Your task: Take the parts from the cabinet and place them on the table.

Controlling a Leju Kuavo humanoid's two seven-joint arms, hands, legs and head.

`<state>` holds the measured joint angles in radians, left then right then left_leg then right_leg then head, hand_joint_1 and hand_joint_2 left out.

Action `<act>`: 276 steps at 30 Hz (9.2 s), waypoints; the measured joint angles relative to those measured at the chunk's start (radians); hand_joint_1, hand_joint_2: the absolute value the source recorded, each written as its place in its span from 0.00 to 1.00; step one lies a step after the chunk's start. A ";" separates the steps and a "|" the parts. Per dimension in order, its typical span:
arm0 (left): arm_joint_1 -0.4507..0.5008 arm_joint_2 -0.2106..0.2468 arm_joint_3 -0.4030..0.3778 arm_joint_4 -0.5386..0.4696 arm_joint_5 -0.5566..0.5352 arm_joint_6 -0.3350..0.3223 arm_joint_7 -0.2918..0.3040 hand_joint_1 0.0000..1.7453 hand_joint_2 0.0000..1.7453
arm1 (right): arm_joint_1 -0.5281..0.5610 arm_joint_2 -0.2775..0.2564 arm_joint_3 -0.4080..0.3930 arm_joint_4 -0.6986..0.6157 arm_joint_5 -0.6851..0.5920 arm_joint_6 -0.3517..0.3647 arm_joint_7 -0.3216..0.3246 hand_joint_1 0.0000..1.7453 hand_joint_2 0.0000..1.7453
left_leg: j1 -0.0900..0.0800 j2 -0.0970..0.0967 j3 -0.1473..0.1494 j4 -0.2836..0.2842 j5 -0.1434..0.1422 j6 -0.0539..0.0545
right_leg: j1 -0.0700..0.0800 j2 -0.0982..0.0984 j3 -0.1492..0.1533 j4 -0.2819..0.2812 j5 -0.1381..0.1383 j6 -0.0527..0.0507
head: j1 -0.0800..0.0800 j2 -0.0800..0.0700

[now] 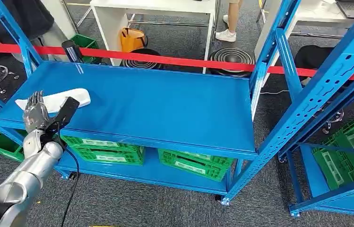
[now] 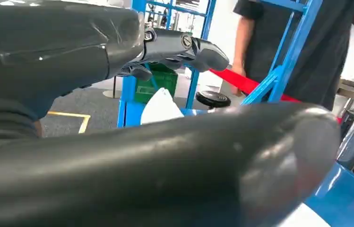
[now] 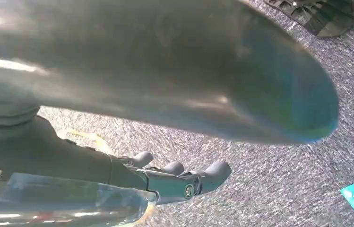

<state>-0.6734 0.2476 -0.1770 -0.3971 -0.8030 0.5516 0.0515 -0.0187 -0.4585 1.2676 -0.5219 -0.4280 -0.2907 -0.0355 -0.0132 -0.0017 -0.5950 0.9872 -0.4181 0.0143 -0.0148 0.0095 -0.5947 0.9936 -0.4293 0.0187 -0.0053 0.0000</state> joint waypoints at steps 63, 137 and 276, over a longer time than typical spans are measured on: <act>-0.032 -0.002 -0.031 0.015 -0.045 -0.038 0.022 0.00 0.00 | 0.006 0.013 0.006 0.000 -0.038 0.009 -0.002 0.00 0.00 | 0.014 0.000 0.016 0.035 -0.060 -0.023 | -0.015 -0.005 -0.003 0.004 0.003 -0.011 | 0.000 0.000; -0.040 -0.014 -0.095 0.049 -0.117 -0.320 0.034 0.00 1.00 | -0.033 0.061 0.027 0.082 -0.045 0.047 -0.039 0.00 0.00 | 0.009 -0.004 0.021 -0.017 -0.001 -0.003 | -0.003 -0.005 0.023 -0.028 0.008 0.006 | 0.002 0.000; 0.128 0.042 -0.040 -0.311 0.161 -0.124 -0.192 0.00 1.00 | -0.023 0.124 0.036 0.082 -0.069 0.021 -0.054 0.00 0.00 | 0.010 -0.003 0.019 -0.017 -0.001 -0.004 | -0.003 -0.005 0.022 -0.028 0.008 0.006 | 0.002 0.000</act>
<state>-0.5454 0.2895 -0.2171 -0.7080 -0.6416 0.4276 -0.1404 -0.0413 -0.3342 1.3035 -0.4398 -0.4971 -0.2693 -0.0896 -0.0030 -0.0049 -0.5758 0.9706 -0.4190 0.0106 -0.0176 0.0042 -0.5730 0.9656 -0.4212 0.0248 -0.0038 0.0000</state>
